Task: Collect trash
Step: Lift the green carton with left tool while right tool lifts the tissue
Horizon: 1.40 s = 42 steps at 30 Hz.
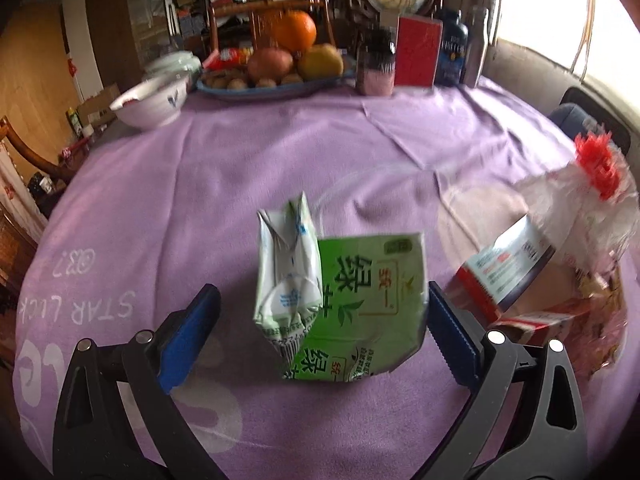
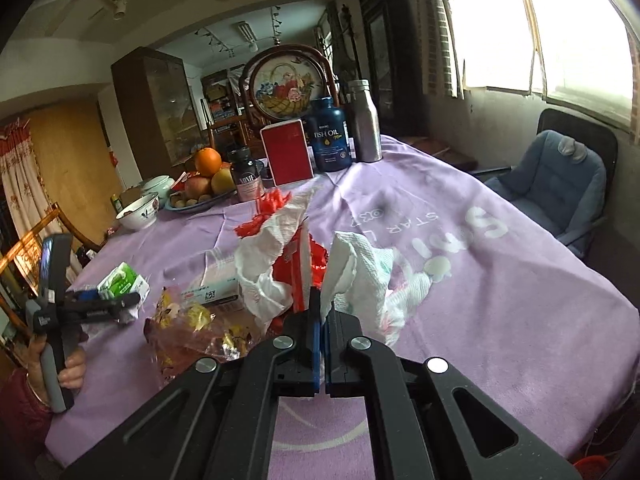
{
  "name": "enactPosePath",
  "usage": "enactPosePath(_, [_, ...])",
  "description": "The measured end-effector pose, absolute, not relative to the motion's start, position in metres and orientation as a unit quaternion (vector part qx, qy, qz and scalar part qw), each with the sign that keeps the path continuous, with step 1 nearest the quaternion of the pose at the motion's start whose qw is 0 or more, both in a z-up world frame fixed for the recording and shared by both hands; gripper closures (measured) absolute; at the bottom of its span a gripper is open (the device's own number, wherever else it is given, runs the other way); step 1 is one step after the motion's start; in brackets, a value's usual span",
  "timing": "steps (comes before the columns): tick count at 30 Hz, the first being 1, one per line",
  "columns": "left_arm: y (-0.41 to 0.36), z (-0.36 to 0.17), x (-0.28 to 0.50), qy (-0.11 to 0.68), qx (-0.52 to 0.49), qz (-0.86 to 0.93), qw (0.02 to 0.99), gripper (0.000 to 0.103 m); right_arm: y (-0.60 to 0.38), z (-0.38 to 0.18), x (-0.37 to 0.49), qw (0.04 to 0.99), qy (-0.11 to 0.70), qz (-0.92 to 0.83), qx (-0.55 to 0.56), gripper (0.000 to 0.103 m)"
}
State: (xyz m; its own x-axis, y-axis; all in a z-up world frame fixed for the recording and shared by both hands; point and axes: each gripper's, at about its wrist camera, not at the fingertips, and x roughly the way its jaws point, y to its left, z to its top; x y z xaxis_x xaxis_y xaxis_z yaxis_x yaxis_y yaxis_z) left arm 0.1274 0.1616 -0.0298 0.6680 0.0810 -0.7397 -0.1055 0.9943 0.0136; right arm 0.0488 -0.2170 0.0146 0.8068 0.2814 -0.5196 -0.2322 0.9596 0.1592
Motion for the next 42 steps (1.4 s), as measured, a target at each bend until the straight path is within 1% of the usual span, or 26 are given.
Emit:
enactPosePath(2, [0.167, -0.025, 0.126, 0.395, -0.031, 0.042, 0.917, 0.017, -0.216, 0.015, 0.047, 0.949, 0.28, 0.14, 0.045, 0.101])
enactPosePath(4, [0.17, -0.025, 0.128, 0.397, -0.042, 0.035, 0.916, 0.028, -0.214, 0.016, 0.045, 0.948, 0.282, 0.143, 0.043, 0.101])
enactPosePath(5, [0.17, -0.025, 0.129, 0.399, -0.042, 0.034, 0.915, 0.031, -0.213, 0.015, 0.044, 0.947, 0.283, 0.144, 0.041, 0.101])
enactPosePath(6, [0.17, -0.026, 0.131, 0.401, -0.041, 0.035, 0.915, 0.036, -0.212, 0.014, 0.045, 0.947, 0.284, 0.144, 0.039, 0.101])
enactPosePath(7, [0.171, -0.026, 0.132, 0.402, -0.04, 0.035, 0.914, 0.038, -0.211, 0.013, 0.044, 0.947, 0.286, 0.144, 0.037, 0.101])
enactPosePath(15, [0.17, -0.02, 0.127, 0.385, -0.039, 0.031, 0.921, 0.039, -0.208, 0.0, 0.047, 0.941, 0.303, 0.143, 0.035, 0.101])
enactPosePath(23, [0.173, 0.005, 0.11, 0.335, -0.036, 0.036, 0.941, 0.039, -0.212, 0.022, 0.033, 0.952, 0.268, 0.142, 0.041, 0.101])
enactPosePath(32, [0.157, 0.03, 0.082, 0.273, 0.0, 0.037, 0.961, 0.039, -0.228, 0.042, 0.011, 0.961, 0.239, 0.13, 0.049, 0.101])
enactPosePath(42, [0.128, 0.042, 0.055, 0.255, -0.033, -0.013, 0.966, 0.039, -0.276, 0.049, -0.031, 0.97, 0.219, 0.089, 0.061, 0.101])
